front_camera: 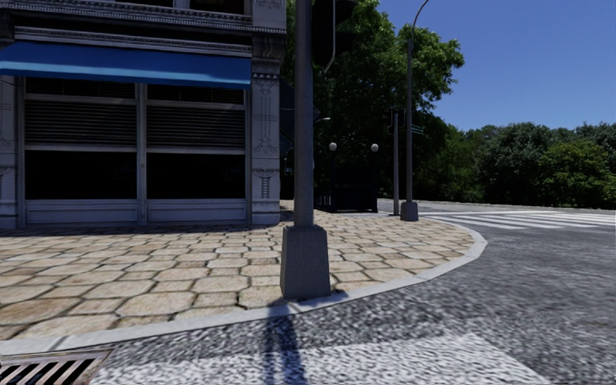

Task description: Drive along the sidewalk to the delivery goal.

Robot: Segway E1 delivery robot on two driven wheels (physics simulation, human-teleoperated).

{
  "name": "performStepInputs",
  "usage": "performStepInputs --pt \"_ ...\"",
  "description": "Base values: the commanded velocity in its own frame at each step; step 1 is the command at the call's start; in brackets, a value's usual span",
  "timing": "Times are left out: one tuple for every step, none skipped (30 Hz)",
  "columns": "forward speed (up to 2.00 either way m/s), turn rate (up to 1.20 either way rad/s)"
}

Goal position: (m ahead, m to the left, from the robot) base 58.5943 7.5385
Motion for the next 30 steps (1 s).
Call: performStepInputs --pt "0.22 0.00" --pt "0.22 0.00" --pt "0.22 0.00" --pt "0.22 0.00" --pt "0.22 0.00" --pt "0.20 0.00" --pt "0.16 0.02" --pt "0.10 0.53" --pt "0.04 1.20" --pt "0.00 1.20" --pt "0.00 1.20" --pt "0.00 1.16" --pt "0.00 1.16" --pt "0.00 0.66" --pt "0.00 0.54" --pt "0.00 1.01" --pt "0.00 1.20" --pt "0.00 1.20" --pt "0.00 1.20" --pt "0.00 1.20" --pt "0.00 1.20" --pt "0.00 1.20" --pt "0.00 1.20" --pt "0.00 1.20" --pt "0.00 1.20" --pt "0.00 0.00" --pt "0.00 0.00" --pt "0.00 0.00" --pt "0.00 0.00" --pt "0.07 0.00"
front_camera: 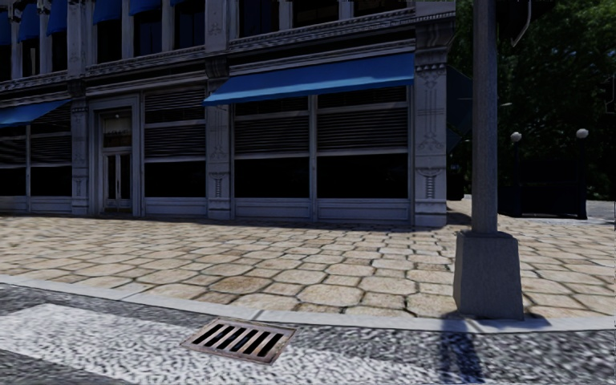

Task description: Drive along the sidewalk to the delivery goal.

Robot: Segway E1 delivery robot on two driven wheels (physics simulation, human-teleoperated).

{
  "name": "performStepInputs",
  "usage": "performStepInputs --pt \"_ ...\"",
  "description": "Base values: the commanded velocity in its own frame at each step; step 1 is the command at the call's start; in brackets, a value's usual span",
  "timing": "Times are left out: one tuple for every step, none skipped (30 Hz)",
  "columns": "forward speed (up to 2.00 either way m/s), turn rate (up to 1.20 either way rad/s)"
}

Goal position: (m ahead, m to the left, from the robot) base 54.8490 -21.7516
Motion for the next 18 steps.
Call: performStepInputs --pt "0.13 0.00" --pt "0.25 0.00" --pt "0.25 0.00" --pt "0.31 0.00" --pt "0.40 0.00" --pt "0.45 0.00" --pt "0.51 0.00" --pt "0.55 0.00" --pt "0.55 0.00" --pt "0.58 0.00" --pt "0.58 0.00" --pt "0.59 0.00" --pt "0.59 0.00" --pt "0.59 0.00" --pt "0.59 0.00" --pt "0.59 0.00" --pt "0.59 0.00" --pt "0.59 0.00"
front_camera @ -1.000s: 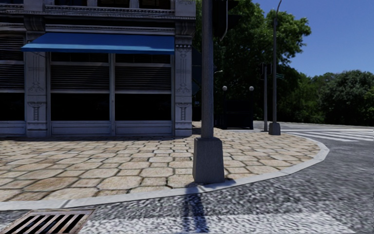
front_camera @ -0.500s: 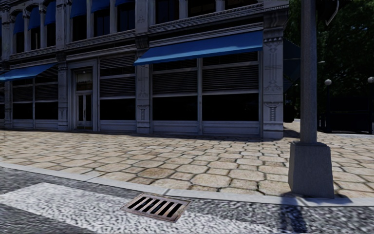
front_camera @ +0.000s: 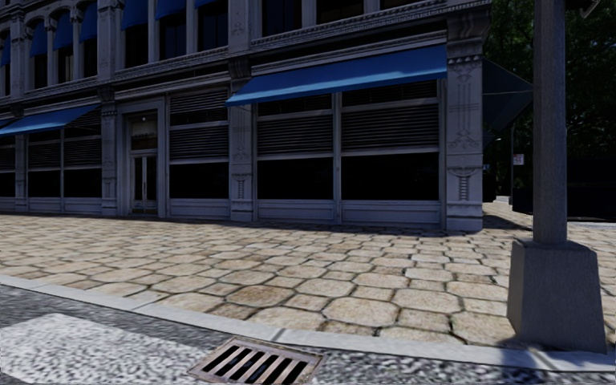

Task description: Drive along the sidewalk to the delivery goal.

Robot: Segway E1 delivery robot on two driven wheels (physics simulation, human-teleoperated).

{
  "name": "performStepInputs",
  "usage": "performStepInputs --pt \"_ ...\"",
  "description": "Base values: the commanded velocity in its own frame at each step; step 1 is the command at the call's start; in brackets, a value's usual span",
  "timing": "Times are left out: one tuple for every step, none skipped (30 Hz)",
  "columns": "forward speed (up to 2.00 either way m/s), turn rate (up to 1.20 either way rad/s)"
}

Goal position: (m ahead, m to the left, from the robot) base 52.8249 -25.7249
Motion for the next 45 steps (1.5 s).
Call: performStepInputs --pt "0.59 0.00" --pt "0.59 0.00" --pt "0.59 0.00" --pt "0.59 0.00" --pt "0.59 0.00" --pt "0.59 0.00" --pt "0.59 0.00" --pt "0.59 0.00" --pt "0.59 0.00" --pt "0.59 0.00" --pt "0.59 0.00" --pt "0.59 0.00" --pt "0.61 0.00" --pt "0.61 0.00" --pt "0.61 0.00" --pt "0.61 0.00" --pt "0.61 0.00" --pt "0.57 0.00" --pt "0.57 0.00" --pt "0.37 0.00" --pt "0.14 0.00" --pt "0.02 0.00" --pt "0.00 0.00" --pt "0.00 0.00" --pt "0.00 0.00" --pt "0.00 0.00" --pt "0.00 0.00" --pt "0.00 0.00" --pt "0.00 0.00" --pt "0.00 0.00" --pt "0.00 0.00" --pt "0.00 0.00" --pt "0.00 0.00" --pt "0.00 0.00" --pt "0.00 0.00" --pt "0.00 0.00" --pt "0.00 0.00" --pt "0.00 0.00" --pt "0.00 0.00" --pt "0.00 0.00" --pt "0.00 0.00" --pt "0.00 0.00" --pt "0.00 0.00" --pt "0.00 0.00" --pt "0.00 0.00"
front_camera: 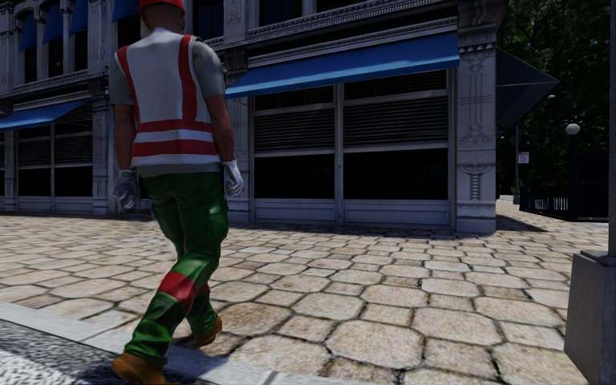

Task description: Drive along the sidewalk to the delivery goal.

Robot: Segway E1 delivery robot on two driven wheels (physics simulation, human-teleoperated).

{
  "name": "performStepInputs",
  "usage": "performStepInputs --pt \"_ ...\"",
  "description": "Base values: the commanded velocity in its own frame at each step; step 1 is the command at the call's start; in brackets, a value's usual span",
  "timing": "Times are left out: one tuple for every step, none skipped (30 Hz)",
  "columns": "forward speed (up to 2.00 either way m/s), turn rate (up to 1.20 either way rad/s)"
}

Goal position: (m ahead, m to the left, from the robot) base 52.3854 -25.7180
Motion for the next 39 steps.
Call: performStepInputs --pt "0.00 0.00" --pt "0.00 0.00" --pt "0.00 0.00" --pt "0.00 0.00" --pt "0.00 0.00" --pt "0.00 0.00" --pt "0.00 0.00" --pt "0.00 0.00" --pt "0.05 0.00" --pt "0.09 0.00" --pt "0.13 0.00" --pt "0.13 0.00" --pt "0.15 0.00" --pt "0.18 0.00" --pt "0.24 0.00" --pt "0.36 0.00" --pt "0.44 0.00" --pt "0.50 0.00" --pt "0.50 0.00" --pt "0.56 0.00" --pt "0.61 0.00" --pt "0.65 0.00" --pt "0.68 0.00" --pt "0.68 0.00" --pt "0.68 0.00" --pt "0.69 0.00" --pt "0.69 0.00" --pt "0.69 0.00" --pt "0.69 0.00" --pt "0.69 0.00" --pt "0.69 0.00" --pt "0.69 0.00" --pt "0.69 0.00" --pt "0.69 -0.06" --pt "0.69 -0.11" --pt "0.69 -0.12" --pt "0.69 -0.20" --pt "0.69 -0.32" --pt "0.69 -0.36"
